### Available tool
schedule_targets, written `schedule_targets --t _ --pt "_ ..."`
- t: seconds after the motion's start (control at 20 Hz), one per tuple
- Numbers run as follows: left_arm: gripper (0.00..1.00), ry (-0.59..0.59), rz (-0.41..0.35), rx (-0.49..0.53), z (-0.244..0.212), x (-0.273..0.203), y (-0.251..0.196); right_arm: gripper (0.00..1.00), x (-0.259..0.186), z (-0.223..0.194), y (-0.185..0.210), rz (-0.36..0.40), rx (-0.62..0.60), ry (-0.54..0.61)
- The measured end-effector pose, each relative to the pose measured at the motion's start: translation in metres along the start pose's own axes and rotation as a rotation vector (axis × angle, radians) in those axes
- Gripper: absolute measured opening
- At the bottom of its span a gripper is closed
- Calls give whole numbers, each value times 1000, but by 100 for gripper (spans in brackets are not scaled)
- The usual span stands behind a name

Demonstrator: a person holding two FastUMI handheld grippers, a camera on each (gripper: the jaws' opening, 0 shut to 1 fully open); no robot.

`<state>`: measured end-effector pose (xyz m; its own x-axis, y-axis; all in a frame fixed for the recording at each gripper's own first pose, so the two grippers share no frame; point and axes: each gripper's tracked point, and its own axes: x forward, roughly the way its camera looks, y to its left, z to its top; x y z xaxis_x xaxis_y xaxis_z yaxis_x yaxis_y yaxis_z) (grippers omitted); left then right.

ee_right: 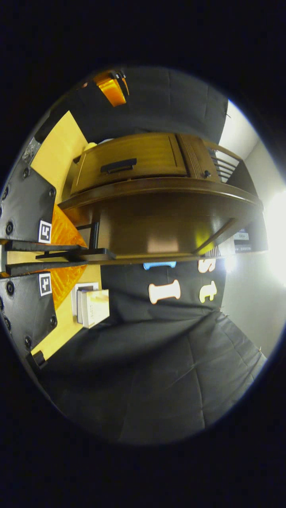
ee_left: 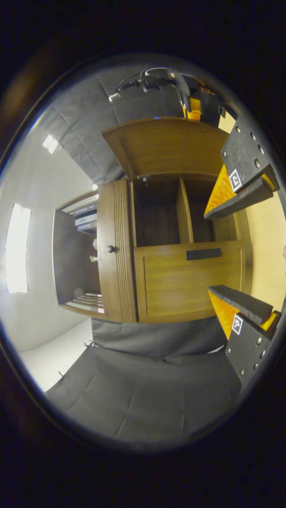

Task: Open the right door of the double-door shoe cabinet with the right hand, and open the left door with the left hand.

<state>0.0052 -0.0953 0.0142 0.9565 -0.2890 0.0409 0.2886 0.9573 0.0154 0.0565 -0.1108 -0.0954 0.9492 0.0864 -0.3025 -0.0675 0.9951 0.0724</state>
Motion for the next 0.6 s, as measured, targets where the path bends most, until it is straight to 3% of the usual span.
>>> schedule_targets --t 0.15,0.2,0.25,0.3,0.4,0.45,0.5,0.55,0.6 --pt "97 -5 -20 18 1 3 -2 11 -1 0 -10 -10 3 -2" --pt "97 -3 -26 19 2 4 -3 0 -2 0 -15 -22 -8 -4" --pt "97 -1 -30 19 1 5 -3 0 -4 0 -19 -27 -12 -4" --pt "97 3 -35 17 0 5 -3 11 -8 0 -22 -32 -6 -3" --pt "97 2 -43 6 0 6 -4 11 -18 2 -31 -67 -5 -6" --pt "97 4 -45 0 -1 7 -4 0 -25 6 -36 -85 -4 -17" --pt "97 6 -45 -6 -2 9 -4 0 -34 11 -37 -95 4 -33" --pt "97 15 -44 -13 -4 13 -4 11 -43 17 -43 -132 4 -47" --pt "97 24 -39 -24 -7 16 -3 11 -48 21 -44 -148 3 -60"
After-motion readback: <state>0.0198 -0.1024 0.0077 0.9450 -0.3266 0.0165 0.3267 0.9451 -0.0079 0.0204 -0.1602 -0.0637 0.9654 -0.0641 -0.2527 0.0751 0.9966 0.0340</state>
